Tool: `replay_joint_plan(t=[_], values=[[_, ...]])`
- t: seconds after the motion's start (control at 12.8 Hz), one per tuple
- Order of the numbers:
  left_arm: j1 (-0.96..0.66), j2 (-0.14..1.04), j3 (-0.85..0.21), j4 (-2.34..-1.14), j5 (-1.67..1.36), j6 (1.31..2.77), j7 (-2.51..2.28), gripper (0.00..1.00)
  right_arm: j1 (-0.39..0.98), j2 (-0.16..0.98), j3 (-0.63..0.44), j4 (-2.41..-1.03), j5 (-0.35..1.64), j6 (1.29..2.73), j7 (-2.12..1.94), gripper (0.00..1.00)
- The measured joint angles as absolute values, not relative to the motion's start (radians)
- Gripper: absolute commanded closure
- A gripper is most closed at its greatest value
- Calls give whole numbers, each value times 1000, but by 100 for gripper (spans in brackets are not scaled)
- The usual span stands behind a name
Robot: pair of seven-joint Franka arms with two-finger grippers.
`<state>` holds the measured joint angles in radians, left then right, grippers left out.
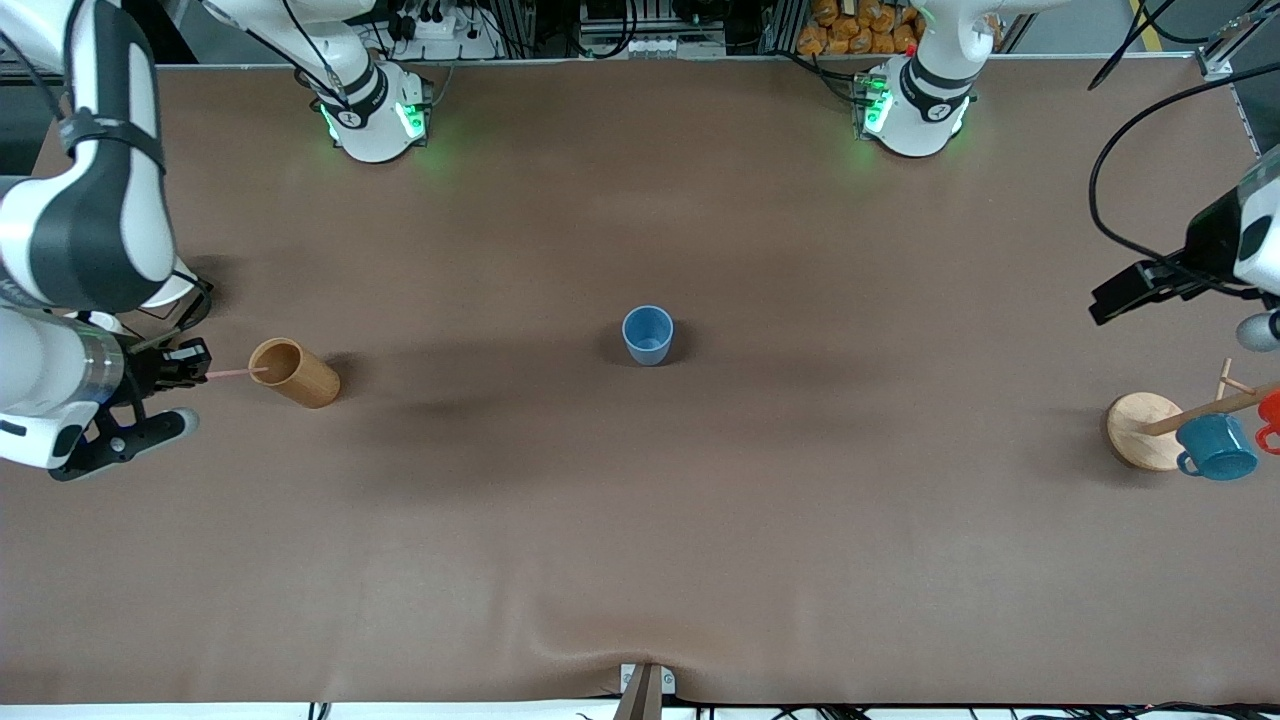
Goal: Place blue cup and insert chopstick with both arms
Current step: 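Lift the pink chopstick from the bamboo cup and carry it over the blue cup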
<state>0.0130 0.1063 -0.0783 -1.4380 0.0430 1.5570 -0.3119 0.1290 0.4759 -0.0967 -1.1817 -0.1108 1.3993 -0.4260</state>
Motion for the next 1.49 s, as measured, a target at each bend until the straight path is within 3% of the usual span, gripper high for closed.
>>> replay_joint_plan(t=[0.39, 0.63, 0.94, 1.49], values=[[60, 78, -64, -1438, 42, 1527, -227, 0, 214, 476, -88, -1143, -149, 1413, -426, 100], [46, 42, -27, -1438, 21, 1504, -174, 0, 216, 476, -88, -1142, -24, 1463, -426, 100], [-94, -6, 157, -1463, 6, 1484, -88, 0, 238, 476, -82, -1142, 90, 1538, -426, 100], [-153, -38, 192, -1538, 5, 1497, -80, 0, 439, 480, -78, -1143, 114, 1652, -304, 100]])
